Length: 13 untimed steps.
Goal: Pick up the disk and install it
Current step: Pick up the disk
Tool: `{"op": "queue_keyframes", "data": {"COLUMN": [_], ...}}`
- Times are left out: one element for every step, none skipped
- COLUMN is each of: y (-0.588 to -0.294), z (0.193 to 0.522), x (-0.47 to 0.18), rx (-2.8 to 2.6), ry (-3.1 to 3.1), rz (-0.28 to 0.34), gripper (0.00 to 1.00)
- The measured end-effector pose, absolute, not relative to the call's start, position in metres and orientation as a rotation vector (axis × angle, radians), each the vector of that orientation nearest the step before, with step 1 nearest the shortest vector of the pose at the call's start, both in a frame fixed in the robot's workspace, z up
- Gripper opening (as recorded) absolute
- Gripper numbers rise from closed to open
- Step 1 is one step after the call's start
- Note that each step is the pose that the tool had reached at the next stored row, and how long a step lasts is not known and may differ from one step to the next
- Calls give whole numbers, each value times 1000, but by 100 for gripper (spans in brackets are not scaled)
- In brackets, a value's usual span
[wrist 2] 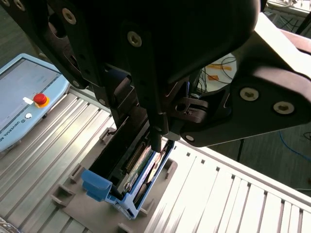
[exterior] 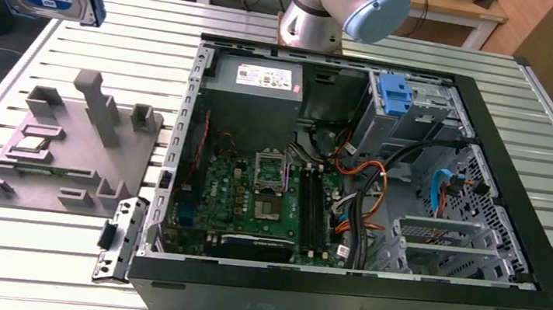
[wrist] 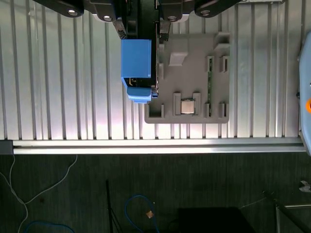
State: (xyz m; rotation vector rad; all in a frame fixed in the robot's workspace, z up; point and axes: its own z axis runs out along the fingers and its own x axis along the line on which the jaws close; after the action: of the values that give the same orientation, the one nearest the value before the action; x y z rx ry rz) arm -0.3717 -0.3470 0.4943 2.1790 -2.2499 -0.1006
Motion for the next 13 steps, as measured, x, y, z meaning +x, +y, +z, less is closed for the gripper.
{"op": "queue_keyframes", "data": {"y": [-347, -347, -347, -347, -347, -347, -347, -347, -347, -347, -347, -347, -347], "z": [494, 494, 494, 494, 494, 494, 494, 494, 494, 494, 494, 494, 494], "x": [-372, -371, -371, -371, -371, -371, -371, -370, -370, -370, -367, -366, -366], "rx": [2179, 2179, 2179, 2179, 2179, 2179, 2179, 2179, 2179, 2179, 2179, 2179, 2179], "ry": [-2250, -2250, -2250, -2250, -2250, -2250, -2250, -2250, -2250, -2250, -2250, -2250, -2250], "rz": [-101, -101, -101, -101, -101, -101, -101, -101, -101, -101, -101, -101, -101], "gripper": [35, 35, 35, 35, 35, 35, 35, 35, 35, 35, 35, 35, 35]}}
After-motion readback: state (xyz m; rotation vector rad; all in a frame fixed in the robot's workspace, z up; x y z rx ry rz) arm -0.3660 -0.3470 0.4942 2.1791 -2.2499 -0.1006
